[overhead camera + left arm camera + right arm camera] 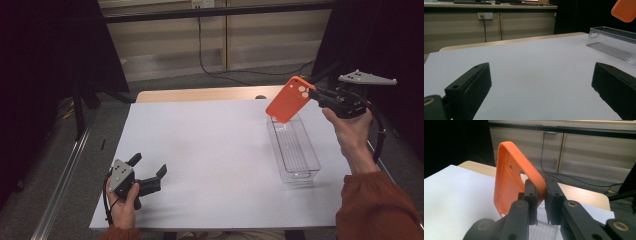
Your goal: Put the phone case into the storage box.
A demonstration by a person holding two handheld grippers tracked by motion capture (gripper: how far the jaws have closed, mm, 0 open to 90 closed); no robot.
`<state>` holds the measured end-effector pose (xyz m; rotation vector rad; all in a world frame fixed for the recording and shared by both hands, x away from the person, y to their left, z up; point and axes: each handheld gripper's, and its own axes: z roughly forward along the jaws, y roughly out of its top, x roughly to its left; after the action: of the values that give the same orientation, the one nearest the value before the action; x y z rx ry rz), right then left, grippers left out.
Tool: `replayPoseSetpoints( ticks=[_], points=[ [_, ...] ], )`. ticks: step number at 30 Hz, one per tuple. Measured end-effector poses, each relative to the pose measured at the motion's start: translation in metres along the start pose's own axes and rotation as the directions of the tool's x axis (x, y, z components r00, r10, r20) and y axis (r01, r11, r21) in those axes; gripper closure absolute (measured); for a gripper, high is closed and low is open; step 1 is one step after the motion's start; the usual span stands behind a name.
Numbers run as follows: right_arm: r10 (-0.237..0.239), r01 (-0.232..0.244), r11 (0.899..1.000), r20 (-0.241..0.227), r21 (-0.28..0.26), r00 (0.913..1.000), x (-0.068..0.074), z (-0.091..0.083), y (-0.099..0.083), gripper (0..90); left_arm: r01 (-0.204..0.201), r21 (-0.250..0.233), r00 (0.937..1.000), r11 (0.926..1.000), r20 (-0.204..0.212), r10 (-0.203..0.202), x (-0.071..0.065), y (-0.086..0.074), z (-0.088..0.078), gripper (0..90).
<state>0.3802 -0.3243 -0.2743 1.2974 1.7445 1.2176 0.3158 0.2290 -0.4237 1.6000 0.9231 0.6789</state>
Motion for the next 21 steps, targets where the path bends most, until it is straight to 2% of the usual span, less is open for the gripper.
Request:
replayPoseSetpoints(
  ticks=[2, 4, 7, 13, 21],
  points=[
    [-0.012, 0.012, 1.0, 0.004, 0.0, 0.9999, -0.002, 0.002, 0.001, 80.5, 0.005, 0.0, 1.0, 1.0, -0.001, -0.005, -0.001, 0.0, 0.001, 2.5],
    [-0.017, 0.017, 1.0, 0.008, 0.001, 0.9998, -0.004, 0.005, 0.001, 80.5, -0.008, 0.002, 1.0, 1.0, -0.001, 0.008, -0.002, -0.001, 0.001, 2.5],
    [-0.032, 0.032, 0.999, 0.016, 0.011, 0.9994, -0.007, 0.01, 0.001, 80.5, -0.008, 0.005, 0.9998, 1.0, 0.016, 0.008, -0.003, -0.001, 0.003, 2.5],
    [-0.062, 0.061, 0.998, 0.024, 0.026, 0.9978, -0.014, 0.018, 0.0, 80.5, -0.018, -0.001, 0.9998, 0.9998, 0.012, 0.018, -0.005, 0.0, 0.005, 2.7],
    [-0.1, 0.1, 0.994, -0.002, 0.034, 0.995, -0.02, 0.027, 0.002, 80.5, -0.016, -0.002, 0.9999, 0.9999, 0.005, 0.016, -0.004, 0.0, 0.004, 2.7]
  ],
)
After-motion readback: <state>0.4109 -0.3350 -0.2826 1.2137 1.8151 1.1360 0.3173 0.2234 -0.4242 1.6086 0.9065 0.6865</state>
